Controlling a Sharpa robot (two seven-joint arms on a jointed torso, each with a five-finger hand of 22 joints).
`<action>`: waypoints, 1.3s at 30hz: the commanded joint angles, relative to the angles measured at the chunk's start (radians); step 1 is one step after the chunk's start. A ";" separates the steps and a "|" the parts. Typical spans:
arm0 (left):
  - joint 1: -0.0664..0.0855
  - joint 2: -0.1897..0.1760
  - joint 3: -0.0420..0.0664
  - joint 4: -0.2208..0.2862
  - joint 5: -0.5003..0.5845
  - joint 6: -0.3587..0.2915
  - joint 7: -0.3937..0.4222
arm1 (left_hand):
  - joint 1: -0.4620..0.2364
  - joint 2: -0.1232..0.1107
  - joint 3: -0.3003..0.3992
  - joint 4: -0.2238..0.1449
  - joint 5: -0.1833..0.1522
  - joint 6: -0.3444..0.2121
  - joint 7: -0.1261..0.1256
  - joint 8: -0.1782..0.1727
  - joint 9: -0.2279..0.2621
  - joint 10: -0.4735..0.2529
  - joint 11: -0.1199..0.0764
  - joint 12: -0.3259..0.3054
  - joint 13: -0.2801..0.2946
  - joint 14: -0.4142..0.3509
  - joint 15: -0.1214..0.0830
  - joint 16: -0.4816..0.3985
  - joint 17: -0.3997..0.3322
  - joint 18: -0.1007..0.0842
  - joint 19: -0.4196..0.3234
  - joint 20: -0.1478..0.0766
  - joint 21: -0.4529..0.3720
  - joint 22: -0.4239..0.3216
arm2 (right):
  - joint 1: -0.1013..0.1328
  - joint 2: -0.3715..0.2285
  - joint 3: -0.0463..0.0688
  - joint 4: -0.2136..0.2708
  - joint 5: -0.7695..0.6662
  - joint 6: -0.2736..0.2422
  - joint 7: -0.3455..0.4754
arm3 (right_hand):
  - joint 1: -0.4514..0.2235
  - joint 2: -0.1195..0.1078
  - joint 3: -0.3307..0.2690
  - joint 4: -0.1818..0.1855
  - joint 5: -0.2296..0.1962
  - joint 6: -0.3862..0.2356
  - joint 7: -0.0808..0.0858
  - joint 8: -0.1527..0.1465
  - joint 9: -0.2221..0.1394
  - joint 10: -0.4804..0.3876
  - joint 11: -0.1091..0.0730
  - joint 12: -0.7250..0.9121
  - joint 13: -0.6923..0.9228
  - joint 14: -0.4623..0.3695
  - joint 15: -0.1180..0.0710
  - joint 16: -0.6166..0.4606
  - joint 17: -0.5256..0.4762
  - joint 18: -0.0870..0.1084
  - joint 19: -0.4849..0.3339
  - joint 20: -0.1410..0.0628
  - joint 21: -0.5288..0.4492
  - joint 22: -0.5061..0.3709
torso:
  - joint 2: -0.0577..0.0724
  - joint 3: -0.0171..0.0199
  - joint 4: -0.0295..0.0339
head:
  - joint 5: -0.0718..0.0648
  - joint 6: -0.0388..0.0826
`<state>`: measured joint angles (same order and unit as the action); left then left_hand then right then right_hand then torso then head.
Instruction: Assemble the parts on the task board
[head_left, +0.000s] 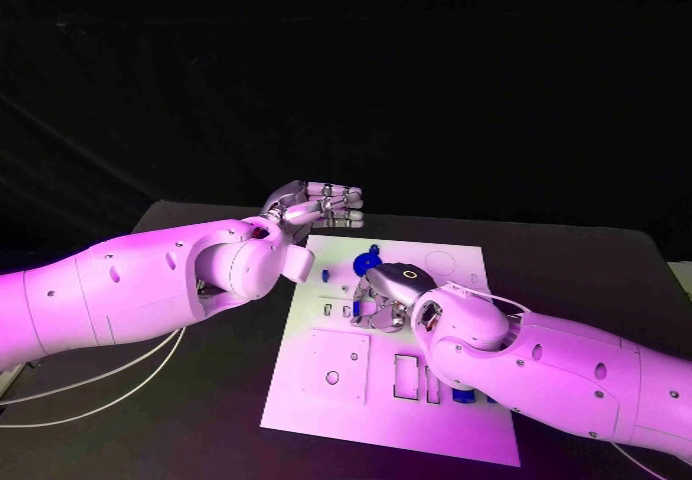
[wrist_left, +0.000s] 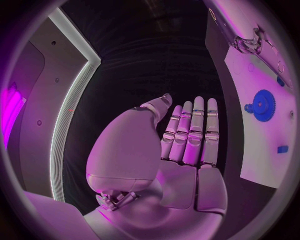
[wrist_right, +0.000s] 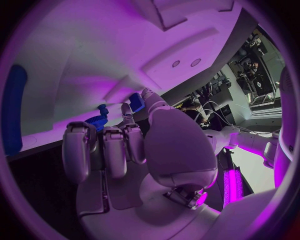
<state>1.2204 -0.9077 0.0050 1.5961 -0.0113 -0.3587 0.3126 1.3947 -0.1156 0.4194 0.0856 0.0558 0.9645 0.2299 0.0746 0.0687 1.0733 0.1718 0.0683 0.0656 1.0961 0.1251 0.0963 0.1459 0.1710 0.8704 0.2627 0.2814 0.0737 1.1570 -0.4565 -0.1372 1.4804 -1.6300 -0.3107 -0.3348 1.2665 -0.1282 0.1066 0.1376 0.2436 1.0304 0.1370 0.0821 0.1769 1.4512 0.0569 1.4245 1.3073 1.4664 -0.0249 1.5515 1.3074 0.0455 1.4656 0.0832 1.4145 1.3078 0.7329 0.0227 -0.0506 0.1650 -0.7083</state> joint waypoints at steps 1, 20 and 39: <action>0.001 0.000 0.001 0.000 0.001 0.019 0.003 | 0.002 -0.003 0.001 -0.004 0.001 0.001 0.006 -0.004 0.000 -0.003 0.004 -0.004 0.001 -0.003 0.006 -0.004 0.001 0.013 -0.004 0.003 -0.005 -0.001 | -0.001 -0.002 0.000 0.000 -0.009 -0.031 0.009 | -0.020 -0.001 -0.016 0.007 -0.004 -0.014 0.003 -0.008 -0.001 -0.013 0.001 -0.009 0.100 0.089 0.012 -0.007 0.198 -0.001 -0.003 0.010 -0.009 0.138 | 0.000 0.0000 -0.0001 | 0.000 0.000; 0.001 -0.011 0.000 -0.045 -0.157 0.154 -0.114 | -0.070 -0.006 -0.082 0.042 0.003 0.034 -0.034 0.006 0.006 0.075 -0.034 0.020 0.014 0.105 -0.033 0.029 0.038 0.015 0.104 -0.038 0.051 0.020 | 0.040 -0.179 0.009 0.131 0.273 -0.185 0.333 | 0.056 0.047 -0.033 0.026 0.014 -0.030 0.006 0.022 0.011 -0.110 0.004 -0.112 -0.007 0.060 0.015 -0.061 0.089 0.028 -0.076 0.017 -0.133 0.058 | -0.011 -0.0017 -0.0042 | -0.014 0.009; 0.003 0.006 0.000 -0.049 -0.810 0.431 -0.682 | -0.198 0.007 -0.225 0.201 0.001 0.141 -0.129 0.157 0.129 0.197 -0.148 0.394 0.339 0.360 -0.160 1.211 1.094 0.006 0.332 -0.204 0.529 0.298 | 0.164 -0.481 0.015 0.167 0.750 -0.038 0.343 | 0.048 0.059 -0.043 0.035 0.035 -0.031 -0.001 0.054 0.024 -0.156 -0.004 -0.183 -0.082 0.035 0.006 -0.135 -0.023 0.049 -0.126 0.007 -0.251 -0.017 | -0.048 -0.0021 -0.0084 | -0.026 0.005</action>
<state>1.2215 -0.9077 0.0048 1.5434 -0.5948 -0.0297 -0.1651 1.2017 -0.1031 0.2106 0.2839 0.0618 1.1122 0.1025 0.2214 0.1875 1.2817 0.0241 0.4396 0.3816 1.4620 -0.0377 1.2842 1.2164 0.1708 1.2151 0.0586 0.7911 0.3582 1.3196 -0.9354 -0.1224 1.6537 -0.9698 -0.3874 -0.0038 1.3205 -0.0755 0.0650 0.1687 0.2736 0.9973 0.1390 0.1319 0.2005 1.2967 0.0555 1.2465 1.2262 1.4667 -0.0110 1.4196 1.2859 0.0770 1.3376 0.0929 1.1697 1.2922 0.6919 0.0196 -0.0595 0.1414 -0.7029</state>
